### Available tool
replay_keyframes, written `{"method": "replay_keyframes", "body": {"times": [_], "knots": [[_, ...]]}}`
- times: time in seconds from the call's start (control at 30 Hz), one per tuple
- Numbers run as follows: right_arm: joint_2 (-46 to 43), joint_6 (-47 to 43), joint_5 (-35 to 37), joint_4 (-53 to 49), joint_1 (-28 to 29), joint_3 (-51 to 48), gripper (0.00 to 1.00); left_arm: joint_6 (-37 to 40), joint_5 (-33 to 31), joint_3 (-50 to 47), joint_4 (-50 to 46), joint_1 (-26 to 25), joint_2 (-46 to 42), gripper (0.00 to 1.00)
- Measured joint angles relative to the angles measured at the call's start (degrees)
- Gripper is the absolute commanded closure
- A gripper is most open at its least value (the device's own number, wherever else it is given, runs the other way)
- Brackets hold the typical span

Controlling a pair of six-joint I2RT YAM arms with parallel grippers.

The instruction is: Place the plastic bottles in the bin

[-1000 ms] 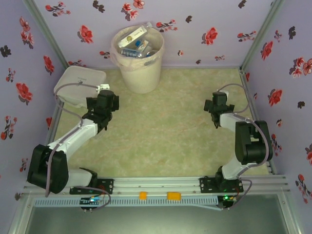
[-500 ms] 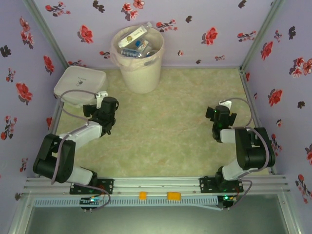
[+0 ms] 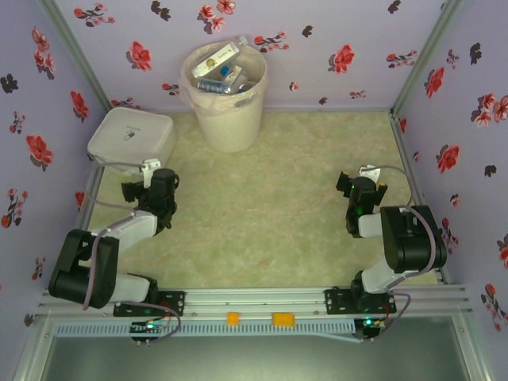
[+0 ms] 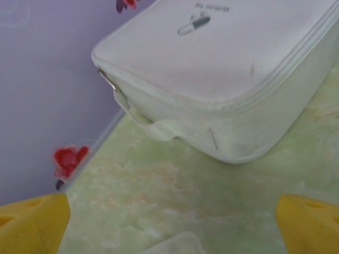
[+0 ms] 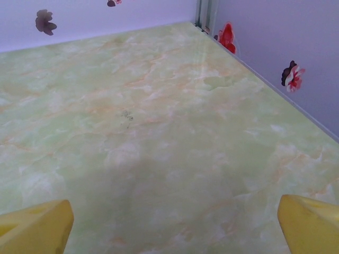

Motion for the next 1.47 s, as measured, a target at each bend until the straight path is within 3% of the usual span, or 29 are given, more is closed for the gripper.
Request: {"method": "replay_keyframes", "body": {"times": [0.13, 0.27, 0.47, 0.77, 1.47], "knots": [[0.0, 0.0, 0.0, 0.13, 0.0, 0.0, 0.0, 5.01, 6.84, -5.7, 10.71, 1.75, 1.95, 0.0], [0.0, 0.02, 0.0, 0.17, 0.0, 0.0, 0.0, 9.4, 11.23, -10.75, 29.51, 2.67, 7.91, 0.0], [0.0, 0.0, 0.0, 0.2, 0.0, 0.0, 0.0, 10.34, 15.34, -13.09, 37.09, 5.01, 9.7, 0.0], [0.0, 0.0, 0.0, 0.22, 0.0, 0.0, 0.01, 8.46, 22.64, -9.79, 35.45, 10.62, 10.6, 0.0], [0.0, -0.02, -0.07, 0.2, 0.0, 0.0, 0.0, 7.15, 25.35, -7.76, 32.57, 11.19, 11.08, 0.0]]}}
